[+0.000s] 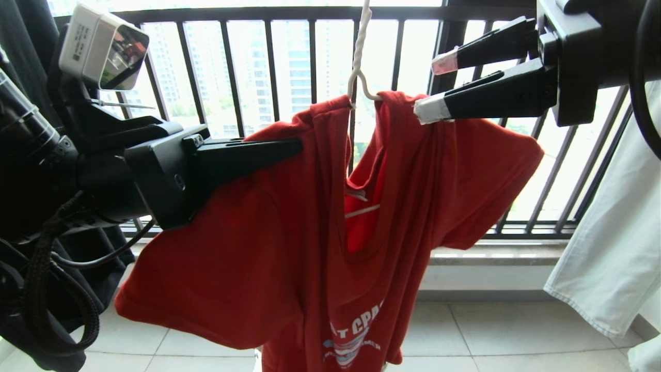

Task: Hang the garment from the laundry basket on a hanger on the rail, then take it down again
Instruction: Hang the clothes rack on the clothesline

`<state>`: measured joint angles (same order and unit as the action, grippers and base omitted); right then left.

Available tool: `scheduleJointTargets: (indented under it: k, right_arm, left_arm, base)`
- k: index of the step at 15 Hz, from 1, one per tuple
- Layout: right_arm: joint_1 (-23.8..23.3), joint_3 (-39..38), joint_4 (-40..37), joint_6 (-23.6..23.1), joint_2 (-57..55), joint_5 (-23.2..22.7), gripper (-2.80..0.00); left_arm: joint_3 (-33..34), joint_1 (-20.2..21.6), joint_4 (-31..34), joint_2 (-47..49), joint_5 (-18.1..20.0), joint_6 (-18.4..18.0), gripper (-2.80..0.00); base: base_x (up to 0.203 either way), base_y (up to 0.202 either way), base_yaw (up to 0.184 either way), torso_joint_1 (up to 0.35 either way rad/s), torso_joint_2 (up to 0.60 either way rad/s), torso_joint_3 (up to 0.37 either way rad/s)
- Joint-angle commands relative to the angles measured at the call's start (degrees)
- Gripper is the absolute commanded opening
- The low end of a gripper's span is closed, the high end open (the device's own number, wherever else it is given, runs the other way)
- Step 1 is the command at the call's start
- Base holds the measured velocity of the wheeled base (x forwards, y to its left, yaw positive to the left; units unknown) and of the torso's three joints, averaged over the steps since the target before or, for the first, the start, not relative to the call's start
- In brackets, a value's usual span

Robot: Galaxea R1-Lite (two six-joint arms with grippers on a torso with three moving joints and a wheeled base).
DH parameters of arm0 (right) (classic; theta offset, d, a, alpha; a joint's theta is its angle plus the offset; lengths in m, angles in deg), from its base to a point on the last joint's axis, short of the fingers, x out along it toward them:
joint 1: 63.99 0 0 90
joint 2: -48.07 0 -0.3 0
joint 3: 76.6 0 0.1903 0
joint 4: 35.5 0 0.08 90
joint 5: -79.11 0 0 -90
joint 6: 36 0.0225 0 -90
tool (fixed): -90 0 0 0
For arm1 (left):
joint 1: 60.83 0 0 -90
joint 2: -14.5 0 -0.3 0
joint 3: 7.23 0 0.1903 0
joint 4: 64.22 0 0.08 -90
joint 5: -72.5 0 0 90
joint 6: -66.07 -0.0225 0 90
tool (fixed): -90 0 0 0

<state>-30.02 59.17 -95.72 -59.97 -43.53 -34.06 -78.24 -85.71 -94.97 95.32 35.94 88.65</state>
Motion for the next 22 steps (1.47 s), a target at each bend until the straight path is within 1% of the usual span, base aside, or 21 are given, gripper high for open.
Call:
scheduleJointTargets:
  k: [1,6,7,10,18,19,22]
  right_arm:
    - [1.16,0.00,-0.31,-0.60,-1.03,-0.48,0.00]
    - [4.57,-0.09,-3.93,-0.73,-1.79,-0.90,0.00]
    - [4.70,-0.09,-3.93,-0.73,-2.02,-0.91,0.00]
    - [4.78,-0.09,-3.84,-0.73,-3.31,-1.00,0.00]
    - [6.80,-0.44,-5.51,-0.47,-5.07,-1.35,0.00]
    - [6.98,-0.44,-5.51,-0.47,-5.16,-1.35,-2.80]
    - [7.61,-0.44,-5.51,-0.29,-5.16,-1.44,-2.80]
  left_arm:
    - [0.71,0.35,-0.28,-2.07,1.41,0.27,-2.80]
    - [1.06,0.53,-0.37,-2.92,1.50,0.27,-2.80]
    - [1.17,0.53,-0.28,-3.40,1.59,0.27,-2.80]
    - [2.03,0.53,-0.31,-5.16,3.58,0.27,-2.80]
    - [2.29,0.79,-0.37,-6.73,3.43,0.18,-2.80]
    - [2.29,0.79,-0.37,-6.73,3.43,0.18,-2.80]
    - [2.12,0.79,-0.45,-6.90,3.35,0.27,-2.80]
  base:
    - [0.000,0.000,0.000,0.000,0.00,0.000]
    - [0.000,0.000,0.000,0.000,0.00,0.000]
    - [0.000,0.000,0.000,0.000,0.00,0.000]
    - [0.000,0.000,0.000,0.000,0.00,0.000]
    - [0.000,0.000,0.000,0.000,0.00,0.000]
    - [0.000,0.000,0.000,0.000,0.00,0.000]
    - [0.000,0.000,0.000,0.000,0.00,0.000]
